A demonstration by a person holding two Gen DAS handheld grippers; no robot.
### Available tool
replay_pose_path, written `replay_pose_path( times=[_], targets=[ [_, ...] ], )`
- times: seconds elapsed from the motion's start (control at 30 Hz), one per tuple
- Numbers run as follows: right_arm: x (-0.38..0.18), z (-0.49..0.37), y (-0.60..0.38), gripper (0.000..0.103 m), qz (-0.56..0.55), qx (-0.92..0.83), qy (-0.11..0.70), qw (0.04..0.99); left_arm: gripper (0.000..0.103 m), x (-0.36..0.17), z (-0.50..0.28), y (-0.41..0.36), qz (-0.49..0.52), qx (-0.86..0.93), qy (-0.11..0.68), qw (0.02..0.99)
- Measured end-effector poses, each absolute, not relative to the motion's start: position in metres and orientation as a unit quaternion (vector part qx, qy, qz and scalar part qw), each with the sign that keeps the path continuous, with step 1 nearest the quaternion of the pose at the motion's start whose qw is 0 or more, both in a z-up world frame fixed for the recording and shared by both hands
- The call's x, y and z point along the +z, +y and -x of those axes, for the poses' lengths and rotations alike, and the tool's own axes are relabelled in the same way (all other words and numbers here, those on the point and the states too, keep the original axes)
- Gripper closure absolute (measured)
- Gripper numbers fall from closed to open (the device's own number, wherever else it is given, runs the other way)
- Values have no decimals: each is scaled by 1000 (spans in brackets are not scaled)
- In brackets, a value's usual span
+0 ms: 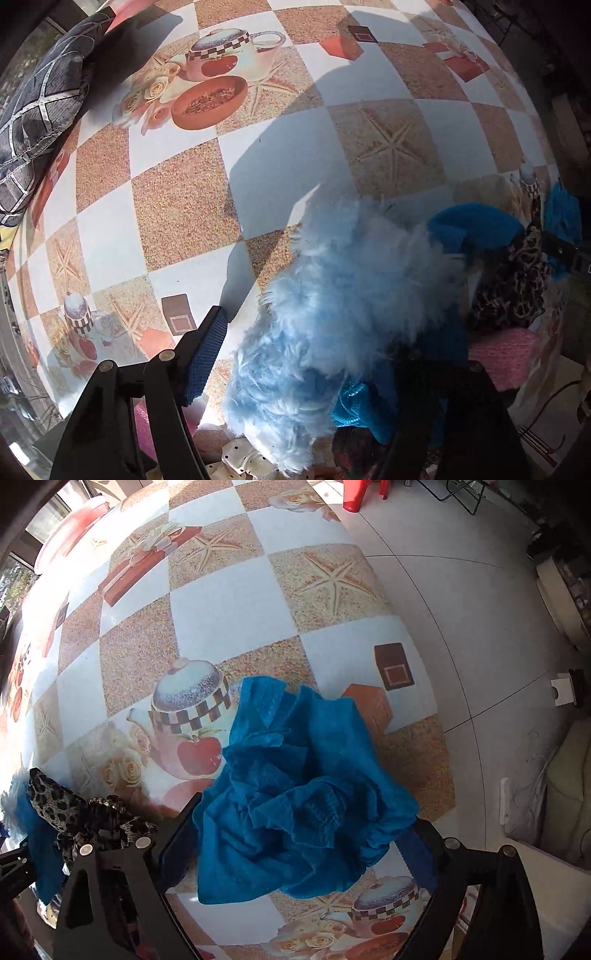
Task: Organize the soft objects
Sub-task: 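Grasp the light-blue fluffy duster with the left tool while the right tool grasps the blue cloth, then carry the fluffy duster and blue cloth with both tools over the white box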
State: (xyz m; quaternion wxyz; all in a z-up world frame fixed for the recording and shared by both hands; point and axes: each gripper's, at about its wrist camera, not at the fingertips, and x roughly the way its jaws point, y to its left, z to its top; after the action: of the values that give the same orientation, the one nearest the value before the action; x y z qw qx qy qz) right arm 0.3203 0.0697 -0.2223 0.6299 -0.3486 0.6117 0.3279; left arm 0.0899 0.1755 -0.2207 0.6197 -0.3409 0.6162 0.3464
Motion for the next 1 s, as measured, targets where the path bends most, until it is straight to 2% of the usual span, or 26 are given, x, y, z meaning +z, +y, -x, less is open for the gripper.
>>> replay_pose_path(
  times=[0.07,0.1,0.13,0.17,0.2,0.63,0.8,1.0],
  targets=[
    [-218,-318,69,32,345,329,613,631,73,-213,-95,179,336,348,617,621],
    [-215,-317,70,48,345,330,610,632,75,-213,-95,180,341,348,615,620],
    [-213,-317,71,60,344,334,609,632,77,-212,-94,180,349,351,609,620],
    [-213,-316,72,61,338,341,612,628,78,-203,-88,186,353,359,599,623],
    [-211,-316,71,67,330,348,616,625,78,-199,-86,187,352,366,592,626],
    [-154,-318,14,68,256,381,627,629,78,-110,-75,155,270,428,544,669],
    [-123,-317,1,68,248,397,620,630,78,-83,-43,143,282,436,521,677],
    [-92,-308,-18,68,254,424,599,630,78,-47,-42,122,307,433,489,692]
  ],
)
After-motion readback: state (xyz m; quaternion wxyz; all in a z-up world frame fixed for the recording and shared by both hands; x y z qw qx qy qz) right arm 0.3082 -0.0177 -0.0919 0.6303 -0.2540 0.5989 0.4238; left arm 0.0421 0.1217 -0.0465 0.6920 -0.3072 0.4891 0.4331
